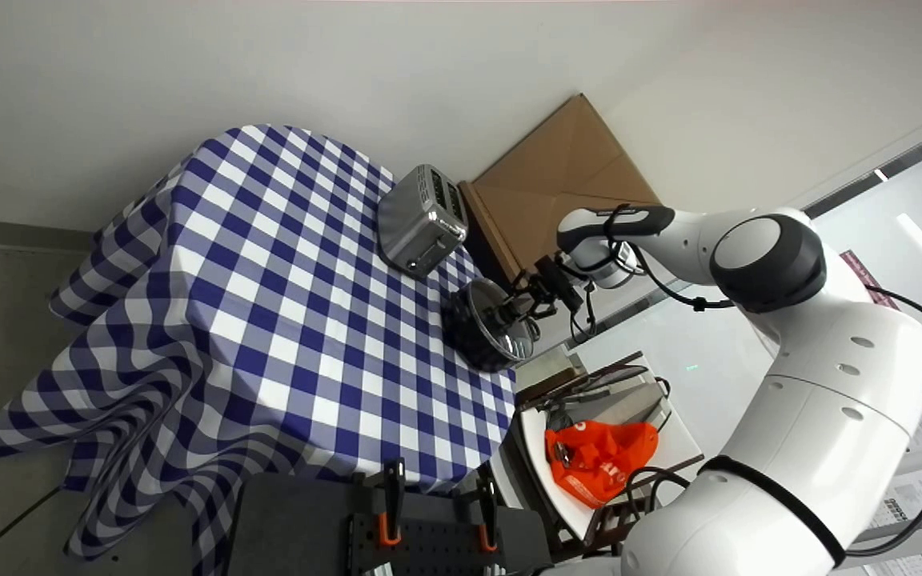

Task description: Pick up the glass lid from the table and put it on the black pot.

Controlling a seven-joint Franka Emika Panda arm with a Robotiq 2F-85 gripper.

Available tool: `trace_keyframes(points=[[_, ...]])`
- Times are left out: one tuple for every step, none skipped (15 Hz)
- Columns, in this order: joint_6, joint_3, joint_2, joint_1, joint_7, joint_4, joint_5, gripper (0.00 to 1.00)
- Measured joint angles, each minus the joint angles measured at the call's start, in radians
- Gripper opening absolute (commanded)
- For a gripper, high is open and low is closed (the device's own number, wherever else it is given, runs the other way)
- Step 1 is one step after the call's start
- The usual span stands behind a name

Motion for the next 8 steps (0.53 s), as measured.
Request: trace_keyframes(points=[[0.016, -0.002, 0.0, 0.003, 0.001, -0.005, -0.002, 0.25], [0.026, -0.004, -0.001, 0.005, 0.001, -0.009, -0.002, 0.25], [0.033, -0.005, -0.002, 0.007, 0.001, -0.013, -0.002, 0.25], [0.04, -0.006, -0.002, 0.008, 0.001, -0.016, -0.002, 0.25], [0.044, -0.006, -0.003, 0.009, 0.001, -0.018, -0.002, 0.75], [0.045, -0.006, -0.003, 0.009, 0.001, -0.019, -0.002, 0.77], [0.044, -0.006, -0.003, 0.009, 0.001, -0.019, -0.002, 0.83], [0.044, -0.005, -0.002, 0.009, 0.001, -0.021, -0.002, 0.91]])
